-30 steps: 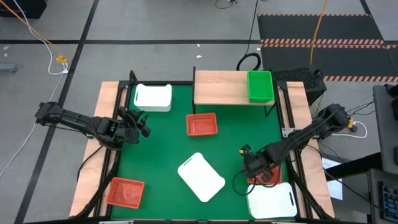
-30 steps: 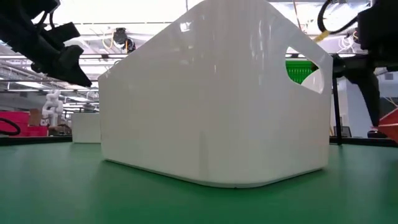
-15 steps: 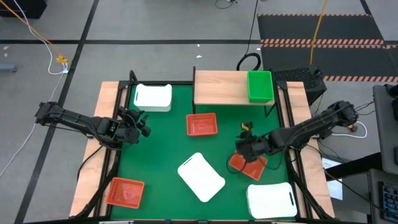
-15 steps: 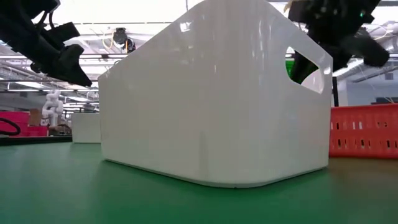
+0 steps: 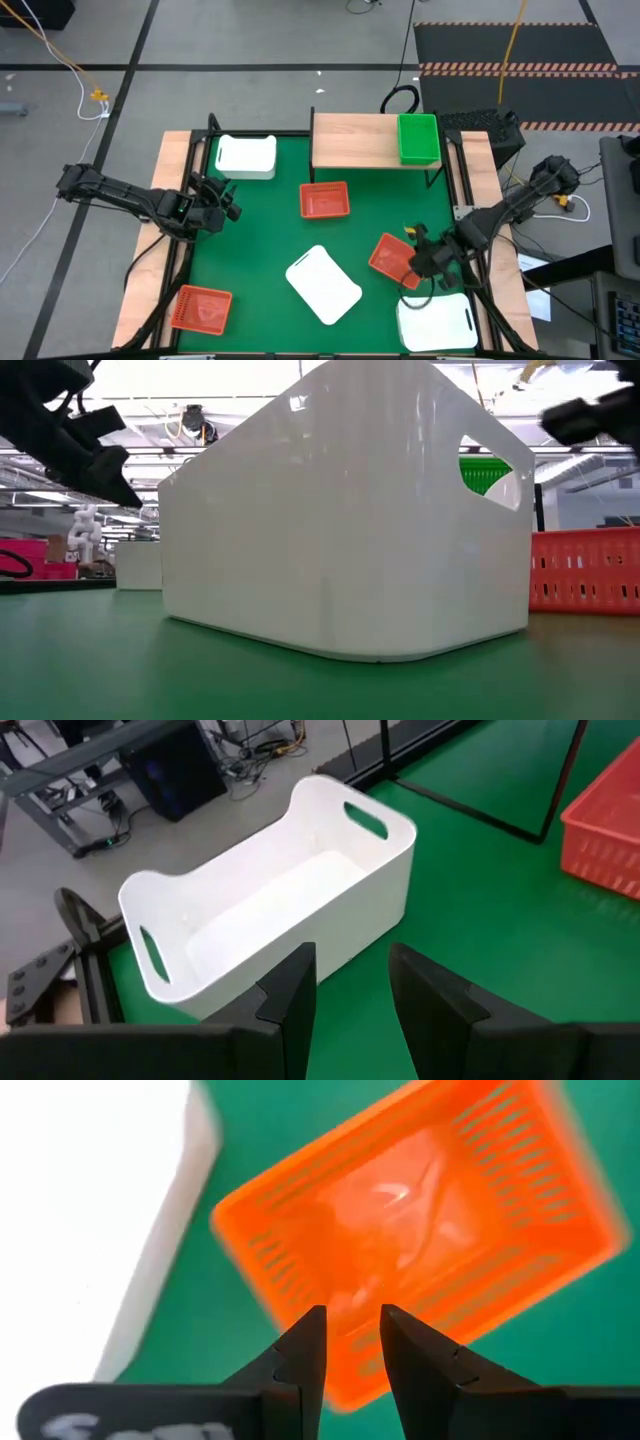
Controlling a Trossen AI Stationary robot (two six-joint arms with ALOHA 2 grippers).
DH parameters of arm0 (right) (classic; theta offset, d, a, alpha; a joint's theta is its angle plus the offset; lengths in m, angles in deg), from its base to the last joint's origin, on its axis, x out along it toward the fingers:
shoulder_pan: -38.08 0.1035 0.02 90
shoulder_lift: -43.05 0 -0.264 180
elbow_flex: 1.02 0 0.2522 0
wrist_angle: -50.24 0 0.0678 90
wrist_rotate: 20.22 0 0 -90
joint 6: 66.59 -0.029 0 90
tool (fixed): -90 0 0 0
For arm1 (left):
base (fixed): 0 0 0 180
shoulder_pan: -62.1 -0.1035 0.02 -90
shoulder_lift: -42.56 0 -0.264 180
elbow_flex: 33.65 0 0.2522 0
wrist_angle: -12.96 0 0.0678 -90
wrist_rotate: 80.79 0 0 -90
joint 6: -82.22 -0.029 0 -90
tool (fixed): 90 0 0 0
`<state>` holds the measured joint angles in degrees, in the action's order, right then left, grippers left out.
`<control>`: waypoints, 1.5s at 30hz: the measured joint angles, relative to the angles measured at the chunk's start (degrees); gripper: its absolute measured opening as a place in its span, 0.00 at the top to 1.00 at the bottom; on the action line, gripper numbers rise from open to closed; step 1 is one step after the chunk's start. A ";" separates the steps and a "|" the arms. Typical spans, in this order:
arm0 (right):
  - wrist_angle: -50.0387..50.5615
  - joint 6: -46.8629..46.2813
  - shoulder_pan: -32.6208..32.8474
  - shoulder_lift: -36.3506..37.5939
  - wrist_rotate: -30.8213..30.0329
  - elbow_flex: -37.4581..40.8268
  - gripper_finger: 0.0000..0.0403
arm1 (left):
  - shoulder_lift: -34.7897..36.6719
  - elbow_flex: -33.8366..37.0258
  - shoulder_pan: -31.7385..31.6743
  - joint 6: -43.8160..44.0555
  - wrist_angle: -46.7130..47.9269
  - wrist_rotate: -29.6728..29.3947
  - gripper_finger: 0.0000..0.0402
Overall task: Stack baskets on shelf by color
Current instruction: Put the bottom right orange bin on the shelf
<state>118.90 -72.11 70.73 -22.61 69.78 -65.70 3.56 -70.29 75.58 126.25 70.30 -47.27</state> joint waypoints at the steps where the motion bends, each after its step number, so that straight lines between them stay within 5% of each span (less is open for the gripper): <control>1: 0.80 -1.31 0.88 -0.60 0.37 0.00 0.77 | 0.00 0.28 0.00 0.32 0.01 0.01 0.67; 20: -3.45 -5.17 6.11 -10.50 -3.61 2.19 0.78 | 0.00 0.55 0.00 1.51 -0.38 -0.62 0.67; 25: -7.11 -6.03 5.54 -10.48 -4.52 2.19 0.91 | 0.00 0.55 0.00 1.53 -0.47 -0.61 0.67; 35: -9.45 -4.95 -0.43 -7.84 -4.21 -0.50 0.98 | 0.00 0.55 0.00 1.30 -0.56 -0.62 0.67; 41: -15.95 5.06 -7.68 -2.23 -4.76 -10.89 0.99 | 0.00 0.55 -0.01 1.16 -0.60 -1.28 0.67; 45: -22.16 16.53 -14.99 -1.33 -12.76 -17.70 0.99 | 0.00 0.55 -0.02 1.11 -0.81 -2.11 0.67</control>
<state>96.75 -55.57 55.74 -23.94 57.02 -83.40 3.56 -69.74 75.56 127.36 69.49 -49.38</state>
